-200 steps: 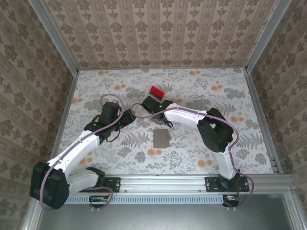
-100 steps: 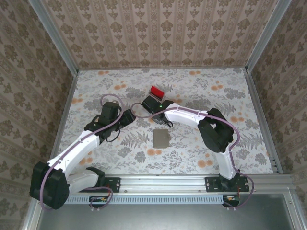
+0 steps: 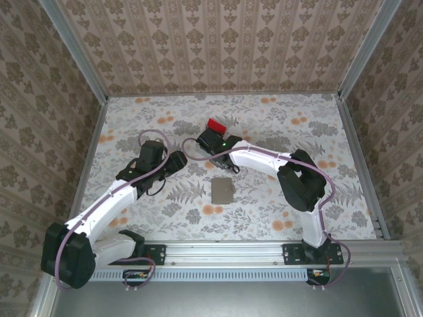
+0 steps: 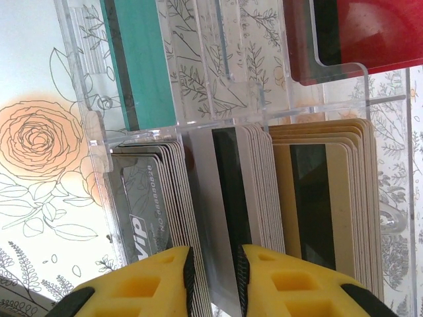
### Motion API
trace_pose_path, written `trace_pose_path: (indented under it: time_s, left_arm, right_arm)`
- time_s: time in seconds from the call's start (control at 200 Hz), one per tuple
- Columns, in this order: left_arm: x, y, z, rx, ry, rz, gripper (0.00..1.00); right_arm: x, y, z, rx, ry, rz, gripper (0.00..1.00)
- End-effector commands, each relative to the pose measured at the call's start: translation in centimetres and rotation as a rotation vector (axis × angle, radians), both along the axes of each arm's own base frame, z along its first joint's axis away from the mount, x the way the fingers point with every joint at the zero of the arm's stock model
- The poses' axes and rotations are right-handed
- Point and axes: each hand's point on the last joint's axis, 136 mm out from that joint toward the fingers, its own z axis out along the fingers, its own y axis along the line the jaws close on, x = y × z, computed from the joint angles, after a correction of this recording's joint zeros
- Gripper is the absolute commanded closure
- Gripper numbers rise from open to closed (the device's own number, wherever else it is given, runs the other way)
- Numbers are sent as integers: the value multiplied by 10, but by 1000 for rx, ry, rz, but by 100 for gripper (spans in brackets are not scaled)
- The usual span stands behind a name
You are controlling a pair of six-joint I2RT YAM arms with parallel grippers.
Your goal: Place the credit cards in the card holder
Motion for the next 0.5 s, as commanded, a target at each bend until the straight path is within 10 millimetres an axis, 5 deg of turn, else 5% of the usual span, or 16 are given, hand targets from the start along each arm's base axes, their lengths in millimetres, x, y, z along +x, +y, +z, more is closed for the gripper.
trace_pose_path:
  time_s: [0.0, 0.2, 0.495]
  left_arm:
    - [2, 3, 0, -8, -6, 19, 30]
    - [2, 3, -2, -5, -3, 20, 30]
    - [2, 3, -1, -6, -3, 19, 30]
  right_arm:
    - [1, -4, 10, 11, -13, -8, 72]
    - [-12, 6, -3, 64, 77, 23, 65]
    - [0, -6, -14, -52, 30, -2, 61]
